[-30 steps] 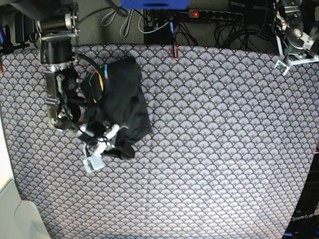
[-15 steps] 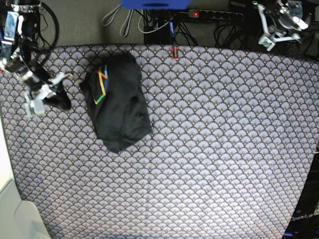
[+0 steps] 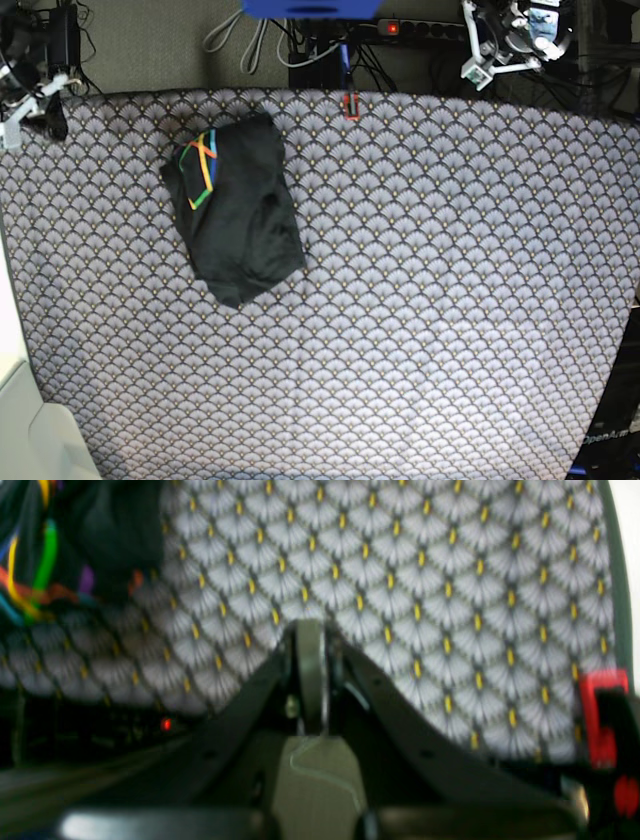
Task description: Fold the T-shirt properly
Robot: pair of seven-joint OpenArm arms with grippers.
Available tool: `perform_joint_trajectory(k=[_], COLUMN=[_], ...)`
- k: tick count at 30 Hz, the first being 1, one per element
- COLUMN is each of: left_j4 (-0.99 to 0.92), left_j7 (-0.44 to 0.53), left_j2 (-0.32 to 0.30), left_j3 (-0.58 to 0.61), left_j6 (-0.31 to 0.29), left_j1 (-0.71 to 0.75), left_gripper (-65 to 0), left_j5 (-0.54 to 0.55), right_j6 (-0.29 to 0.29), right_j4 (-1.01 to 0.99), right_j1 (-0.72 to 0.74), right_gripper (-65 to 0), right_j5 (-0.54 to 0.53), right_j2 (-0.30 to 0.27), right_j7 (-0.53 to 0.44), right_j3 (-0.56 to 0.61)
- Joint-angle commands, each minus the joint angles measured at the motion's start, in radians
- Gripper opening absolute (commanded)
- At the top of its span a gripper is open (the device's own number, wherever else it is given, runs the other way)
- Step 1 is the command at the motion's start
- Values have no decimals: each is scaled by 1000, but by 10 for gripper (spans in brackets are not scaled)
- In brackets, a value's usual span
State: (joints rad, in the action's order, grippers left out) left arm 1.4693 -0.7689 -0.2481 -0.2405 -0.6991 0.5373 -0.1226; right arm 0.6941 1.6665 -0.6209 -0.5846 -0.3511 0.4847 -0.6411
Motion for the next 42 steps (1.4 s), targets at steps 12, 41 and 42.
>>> perform_joint_trajectory(k=[12,41,42], left_j4=[-393,-1005,-1027], left_j7=[220,371,372], left_j2=[-3,-20,-13], left_j3=[19,149,149], left_j6=[1,160,178], left_j1=[-93,-322,-331], left_gripper=[-648,-648,-648], left_j5=[-145,-148,-148], right_j6=[4,4,4], right_j4=[-342,-1069,-1101], right_j1=[-23,281,296], right_gripper=[-650,-650,-650], right_j5=[116,725,753], right_j2=[-16,71,71], right_j7=[-30,-430,-455], right_j3=[-119,-110,-110])
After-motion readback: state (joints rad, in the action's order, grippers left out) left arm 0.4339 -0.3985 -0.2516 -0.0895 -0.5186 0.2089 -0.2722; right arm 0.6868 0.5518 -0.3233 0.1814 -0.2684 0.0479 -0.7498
